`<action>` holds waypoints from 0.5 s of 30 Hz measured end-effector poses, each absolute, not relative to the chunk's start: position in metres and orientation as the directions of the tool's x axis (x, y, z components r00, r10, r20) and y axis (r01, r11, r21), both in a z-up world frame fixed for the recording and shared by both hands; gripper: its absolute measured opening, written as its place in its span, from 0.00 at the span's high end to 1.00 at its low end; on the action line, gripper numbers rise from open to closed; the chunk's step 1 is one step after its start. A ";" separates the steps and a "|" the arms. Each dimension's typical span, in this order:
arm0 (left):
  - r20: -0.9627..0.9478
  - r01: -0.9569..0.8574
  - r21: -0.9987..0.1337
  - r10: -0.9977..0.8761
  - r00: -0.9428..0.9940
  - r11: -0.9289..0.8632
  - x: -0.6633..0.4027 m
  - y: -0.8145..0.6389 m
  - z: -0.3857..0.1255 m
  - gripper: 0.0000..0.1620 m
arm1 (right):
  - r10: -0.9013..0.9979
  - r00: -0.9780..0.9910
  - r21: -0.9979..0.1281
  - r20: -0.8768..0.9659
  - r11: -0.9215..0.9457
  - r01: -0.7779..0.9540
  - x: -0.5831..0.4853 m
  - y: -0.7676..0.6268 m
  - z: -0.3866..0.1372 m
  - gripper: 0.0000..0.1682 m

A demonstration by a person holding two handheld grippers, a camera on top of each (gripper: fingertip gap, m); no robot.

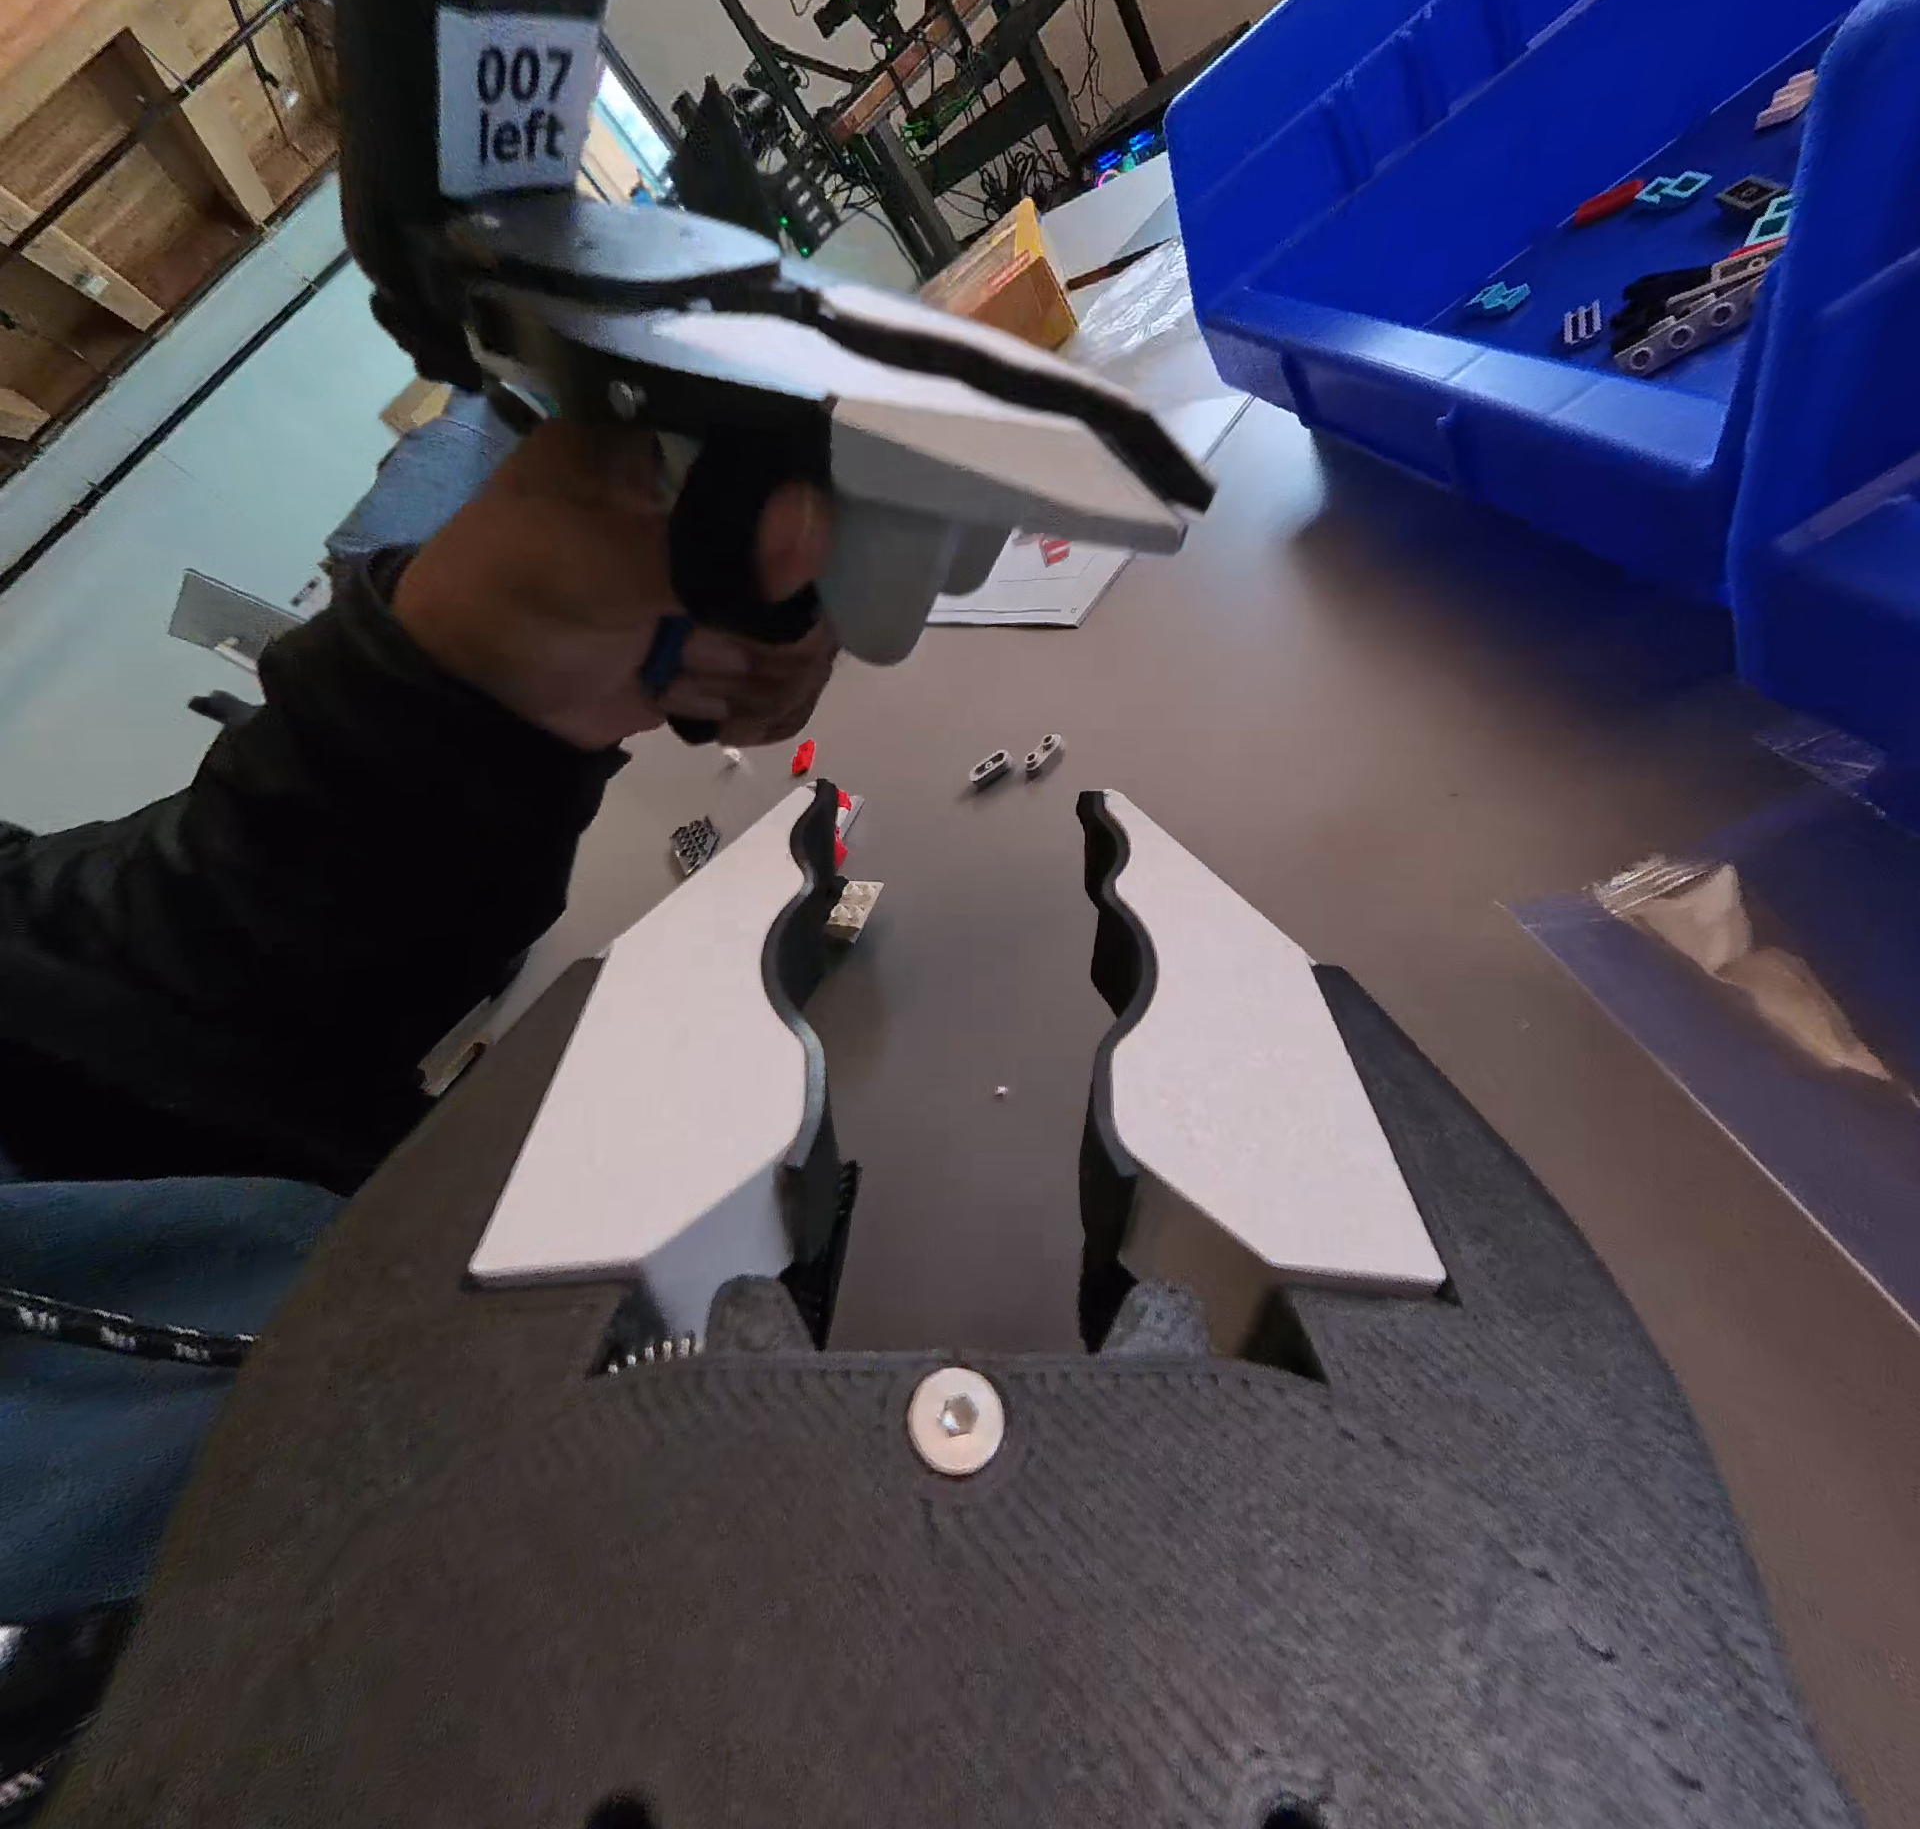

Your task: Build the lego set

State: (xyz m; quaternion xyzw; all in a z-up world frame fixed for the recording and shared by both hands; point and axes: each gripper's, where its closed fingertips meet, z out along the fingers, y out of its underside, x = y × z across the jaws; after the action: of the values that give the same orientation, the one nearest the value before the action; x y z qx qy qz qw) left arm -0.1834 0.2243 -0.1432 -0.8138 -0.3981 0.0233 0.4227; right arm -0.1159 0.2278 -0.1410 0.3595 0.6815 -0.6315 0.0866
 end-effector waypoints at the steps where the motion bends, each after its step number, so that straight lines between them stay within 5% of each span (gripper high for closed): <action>1: 0.302 0.636 -0.701 0.672 0.676 -0.324 -0.180 0.222 -0.146 0.80 | 0.381 -0.727 -0.799 -0.572 -0.056 0.599 -0.116 0.228 -0.141 0.71; 15: 0.325 0.664 -0.638 0.645 0.691 -0.390 -0.163 0.241 -0.174 0.79 | 0.395 -0.722 -0.802 -0.567 -0.069 0.593 -0.116 0.230 -0.140 0.71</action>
State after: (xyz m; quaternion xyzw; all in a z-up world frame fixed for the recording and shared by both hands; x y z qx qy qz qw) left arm -0.1630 0.2408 -0.1743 -0.8335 -0.3926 -0.0119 0.3885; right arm -0.1156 0.2301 -0.1403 0.3645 0.6777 -0.6339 0.0778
